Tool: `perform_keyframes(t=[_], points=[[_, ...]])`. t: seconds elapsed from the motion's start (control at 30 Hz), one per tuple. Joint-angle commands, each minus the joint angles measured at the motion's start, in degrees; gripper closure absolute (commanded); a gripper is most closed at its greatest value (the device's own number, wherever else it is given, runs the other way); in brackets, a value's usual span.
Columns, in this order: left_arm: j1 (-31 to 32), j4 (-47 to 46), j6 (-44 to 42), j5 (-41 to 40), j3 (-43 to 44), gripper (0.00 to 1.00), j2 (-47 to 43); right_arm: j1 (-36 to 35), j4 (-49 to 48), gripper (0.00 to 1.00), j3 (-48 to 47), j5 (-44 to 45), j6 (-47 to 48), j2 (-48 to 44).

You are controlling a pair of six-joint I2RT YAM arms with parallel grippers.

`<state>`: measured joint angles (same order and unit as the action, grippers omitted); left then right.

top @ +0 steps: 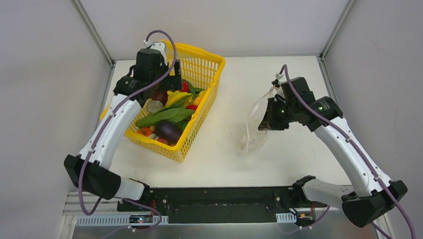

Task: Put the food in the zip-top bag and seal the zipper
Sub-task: Pick up the fake vegetable from the bin.

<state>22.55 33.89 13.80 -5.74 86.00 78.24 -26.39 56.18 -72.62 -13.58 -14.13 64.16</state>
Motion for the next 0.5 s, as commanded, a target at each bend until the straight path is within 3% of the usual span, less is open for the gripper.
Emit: perform_keyframes(t=[0.0,0.17,0.47], points=[[-2.8,-0.5,-3.0,-4.4,4.4,0.02,7.4,-0.2,-0.8,1.00,0.4,-1.6,-1.2,-1.9],[-5.1,-3.5,-3.8,-7.8,3.8,0.05,15.0,-0.2,-2.2,1.00,2.2,-1.4,-3.4,-3.6],[-6.8,-12.1,-2.3,-14.7,-0.2,0.04,21.0,-0.2,-3.3,1.00,3.7,-0.4,-4.0,-4.2]])
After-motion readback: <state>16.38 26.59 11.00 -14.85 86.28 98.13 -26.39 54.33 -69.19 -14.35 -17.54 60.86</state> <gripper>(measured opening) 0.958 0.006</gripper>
